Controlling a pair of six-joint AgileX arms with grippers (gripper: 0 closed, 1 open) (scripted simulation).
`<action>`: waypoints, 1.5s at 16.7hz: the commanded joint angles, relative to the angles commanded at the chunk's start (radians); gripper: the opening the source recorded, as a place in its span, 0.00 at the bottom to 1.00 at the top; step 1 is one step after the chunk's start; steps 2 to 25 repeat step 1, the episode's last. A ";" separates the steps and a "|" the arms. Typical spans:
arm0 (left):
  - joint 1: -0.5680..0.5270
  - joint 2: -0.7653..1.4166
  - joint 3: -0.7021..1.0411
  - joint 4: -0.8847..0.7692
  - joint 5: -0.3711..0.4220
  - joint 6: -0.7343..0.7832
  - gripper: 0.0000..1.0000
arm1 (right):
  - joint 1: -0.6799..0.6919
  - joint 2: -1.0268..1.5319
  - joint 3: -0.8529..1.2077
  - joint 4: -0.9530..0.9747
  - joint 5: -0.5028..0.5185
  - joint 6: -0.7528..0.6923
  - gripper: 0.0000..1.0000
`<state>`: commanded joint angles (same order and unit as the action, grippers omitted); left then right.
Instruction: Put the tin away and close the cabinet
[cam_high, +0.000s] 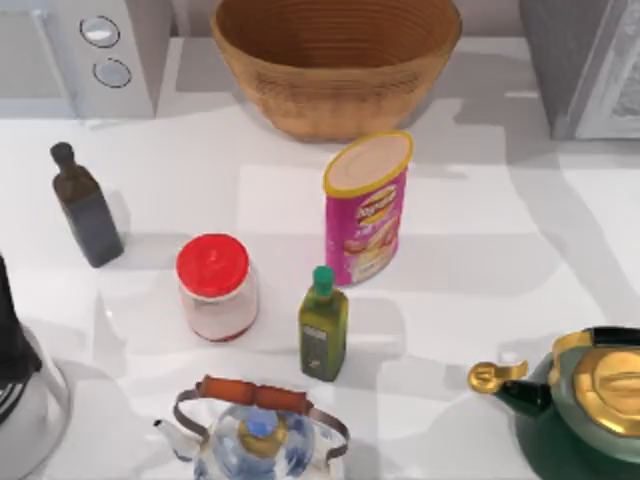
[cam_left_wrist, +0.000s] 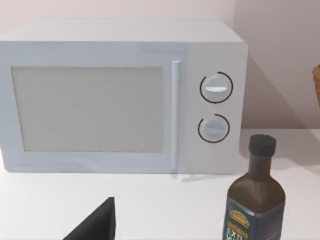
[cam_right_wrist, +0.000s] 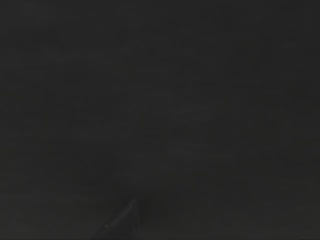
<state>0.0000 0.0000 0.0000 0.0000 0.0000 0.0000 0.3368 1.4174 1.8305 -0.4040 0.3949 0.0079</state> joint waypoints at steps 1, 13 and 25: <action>0.000 0.000 0.000 0.000 0.000 0.000 1.00 | -0.003 0.004 0.003 0.002 -0.003 0.000 1.00; 0.000 0.000 0.000 0.000 0.000 0.000 1.00 | -0.003 0.004 0.003 0.002 -0.003 0.000 1.00; 0.000 0.000 0.000 0.000 0.000 0.000 1.00 | -0.003 0.004 0.003 0.002 -0.003 0.000 1.00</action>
